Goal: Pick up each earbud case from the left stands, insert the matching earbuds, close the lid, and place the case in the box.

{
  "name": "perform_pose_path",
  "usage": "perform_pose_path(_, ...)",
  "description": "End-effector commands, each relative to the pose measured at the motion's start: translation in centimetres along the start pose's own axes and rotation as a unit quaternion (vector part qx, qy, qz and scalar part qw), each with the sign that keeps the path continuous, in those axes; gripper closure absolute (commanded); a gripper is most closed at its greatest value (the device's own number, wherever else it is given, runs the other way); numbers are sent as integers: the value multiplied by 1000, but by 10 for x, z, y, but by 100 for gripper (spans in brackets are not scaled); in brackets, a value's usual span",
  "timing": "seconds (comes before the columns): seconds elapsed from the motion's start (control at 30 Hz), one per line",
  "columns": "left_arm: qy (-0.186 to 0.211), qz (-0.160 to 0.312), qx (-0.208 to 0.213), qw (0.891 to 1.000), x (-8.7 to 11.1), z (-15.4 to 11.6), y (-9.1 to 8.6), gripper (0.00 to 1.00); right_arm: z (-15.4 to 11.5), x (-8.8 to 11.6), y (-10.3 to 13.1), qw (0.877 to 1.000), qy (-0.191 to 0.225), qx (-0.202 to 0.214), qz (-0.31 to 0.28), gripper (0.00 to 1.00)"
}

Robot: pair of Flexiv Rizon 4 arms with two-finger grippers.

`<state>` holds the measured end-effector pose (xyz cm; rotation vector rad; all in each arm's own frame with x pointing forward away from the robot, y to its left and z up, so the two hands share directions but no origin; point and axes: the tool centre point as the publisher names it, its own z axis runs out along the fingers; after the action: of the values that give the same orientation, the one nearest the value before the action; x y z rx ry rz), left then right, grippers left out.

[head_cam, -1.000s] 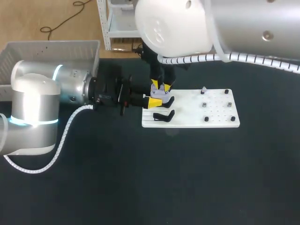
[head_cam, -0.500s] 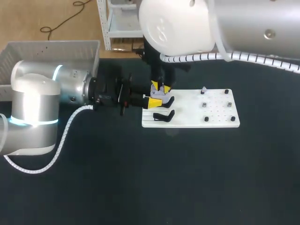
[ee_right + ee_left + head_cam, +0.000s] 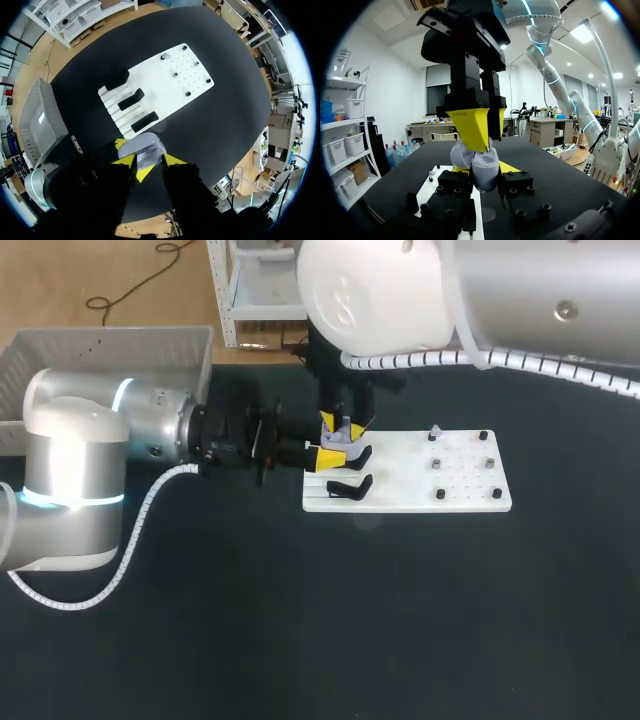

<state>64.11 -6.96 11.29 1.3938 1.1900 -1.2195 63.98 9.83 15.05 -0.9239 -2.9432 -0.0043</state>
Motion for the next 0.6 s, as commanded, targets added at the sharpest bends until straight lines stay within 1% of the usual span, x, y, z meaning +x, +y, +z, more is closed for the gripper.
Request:
perform_pose_path(0.03, 0, 1, -2, 1000, 1, 0, -1, 100, -12, 2, -13, 1000, 11, -23, 4, 0)
perform_pose_path(0.1, 0, 1, -2, 1000, 1, 0, -1, 100, -18, 4, -20, 999, 16, -41, 7, 0)
perform_pose_path(0.23, 0, 1, -2, 1000, 1, 0, -1, 100, -36, 6, -35, 995, 16, -100, -1, 0)
perform_pose_path(0.3, 0, 1, -2, 1000, 1, 0, -1, 100, -41, 1, -44, 992, 5, -124, -17, 0)
perform_pose_path(0.37, 0, 1, -2, 1000, 1, 0, -1, 100, -45, -6, -52, 986, 10, -162, -41, 0)
perform_pose_path(0.4, 0, 1, -2, 1000, 1, 0, -1, 100, -46, -10, -57, 985, 4, -168, -44, 0)
perform_pose_path(0.43, 0, 1, -2, 1000, 1, 0, -1, 100, -47, -16, -61, 982, 4, -183, -54, 0)
perform_pose_path(0.47, 0, 1, -2, 1000, 1, 0, -1, 100, -48, -19, -64, 980, 1, -188, -69, 0)
perform_pose_path(0.5, 0, 1, -2, 1000, 1, 0, -1, 100, -49, -24, -68, 979, -21, -185, -80, 0)
perform_pose_path(0.57, 0, 1, -2, 1000, 1, 0, -1, 100, -51, -29, -72, 974, -24, -200, -105, 0)
perform_pose_path(0.6, 0, 1, -2, 1000, 1, 0, -1, 100, -52, -33, -74, 972, -39, -200, -116, 0)
